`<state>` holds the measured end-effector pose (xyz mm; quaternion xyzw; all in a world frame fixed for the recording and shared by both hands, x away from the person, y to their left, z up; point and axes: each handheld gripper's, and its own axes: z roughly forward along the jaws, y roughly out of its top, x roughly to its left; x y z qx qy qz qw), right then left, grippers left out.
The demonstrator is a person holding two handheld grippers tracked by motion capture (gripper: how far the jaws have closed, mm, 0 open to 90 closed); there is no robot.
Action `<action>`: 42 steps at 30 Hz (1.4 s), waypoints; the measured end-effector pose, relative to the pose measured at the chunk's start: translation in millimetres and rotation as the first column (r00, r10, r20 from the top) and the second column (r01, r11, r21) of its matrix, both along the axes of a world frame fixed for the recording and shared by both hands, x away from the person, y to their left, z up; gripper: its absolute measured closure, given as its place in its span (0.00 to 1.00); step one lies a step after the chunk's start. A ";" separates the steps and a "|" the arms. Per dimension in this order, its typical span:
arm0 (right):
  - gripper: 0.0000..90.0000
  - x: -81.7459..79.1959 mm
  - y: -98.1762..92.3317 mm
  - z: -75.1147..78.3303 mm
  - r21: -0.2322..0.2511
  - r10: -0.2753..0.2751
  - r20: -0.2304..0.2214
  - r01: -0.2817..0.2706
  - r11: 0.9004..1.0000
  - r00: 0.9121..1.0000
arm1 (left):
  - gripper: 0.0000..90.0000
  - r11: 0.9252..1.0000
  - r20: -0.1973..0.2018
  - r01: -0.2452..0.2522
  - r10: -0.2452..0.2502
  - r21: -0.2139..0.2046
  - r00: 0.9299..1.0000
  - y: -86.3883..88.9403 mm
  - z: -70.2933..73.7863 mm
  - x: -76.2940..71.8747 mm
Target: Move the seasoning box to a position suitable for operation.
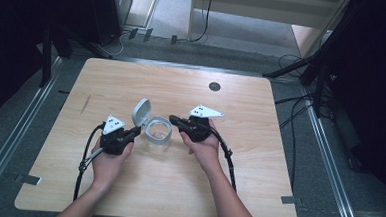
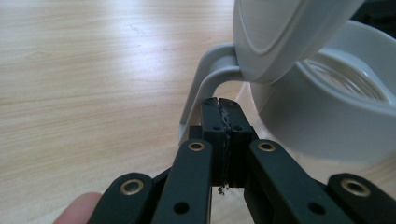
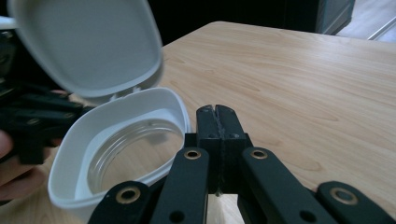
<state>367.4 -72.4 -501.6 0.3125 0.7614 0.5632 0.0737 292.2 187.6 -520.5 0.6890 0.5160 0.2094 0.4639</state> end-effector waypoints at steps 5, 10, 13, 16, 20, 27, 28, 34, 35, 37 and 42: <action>1.00 -9.3 3.3 -0.3 -0.013 0.013 0.005 -0.013 1.000 1.000 | 1.00 0.999 0.027 0.024 -0.023 -0.039 0.999 4.2 1.9 10.1; 1.00 -23.1 6.9 -5.4 -0.020 0.032 -0.004 -0.032 0.999 0.999 | 0.98 0.998 0.025 -0.007 0.008 -0.061 1.000 16.4 5.6 -3.5; 1.00 -25.4 8.8 -6.4 -0.028 0.024 0.004 -0.024 0.999 1.000 | 0.99 0.999 0.034 -0.011 0.013 -0.051 0.999 18.9 10.0 -25.5; 1.00 -24.7 13.3 -7.0 -0.024 -0.007 0.005 0.007 1.000 1.000 | 0.99 0.999 0.035 0.004 -0.002 -0.040 0.999 12.1 13.8 -37.9; 1.00 -31.3 15.8 -6.6 -0.008 -0.030 -0.002 0.030 1.000 1.000 | 1.00 1.000 0.030 -0.007 0.008 -0.028 1.000 2.2 12.7 -39.7; 1.00 -48.2 14.4 -8.1 -0.032 -0.076 0.000 0.076 0.997 0.997 | 1.00 0.999 0.021 -0.015 0.015 -0.036 1.000 -1.2 9.0 -35.1; 1.00 -53.9 13.7 -6.8 -0.047 -0.092 0.009 0.092 0.995 0.996 | 1.00 0.999 0.021 -0.012 0.013 -0.040 1.000 -2.5 8.8 -33.3; 1.00 -65.7 9.2 -6.3 -0.046 -0.117 -0.003 0.117 0.992 0.993 | 1.00 0.999 0.024 -0.016 0.017 -0.046 1.000 -7.5 8.4 -30.0; 1.00 -68.0 8.3 -6.4 -0.042 -0.122 -0.010 0.122 0.992 0.992 | 1.00 0.999 0.027 -0.017 0.019 -0.044 0.999 -8.7 8.3 -29.8; 1.00 -71.7 6.8 -5.9 -0.043 -0.127 -0.015 0.126 0.991 0.992 | 1.00 0.999 0.029 -0.012 0.014 -0.048 0.999 -8.0 7.8 -29.4; 1.00 -67.8 0.7 -3.0 -0.059 -0.185 0.037 0.187 0.981 0.982 | 0.57 0.997 0.061 -0.035 0.039 -0.072 0.997 9.6 8.0 -34.4</action>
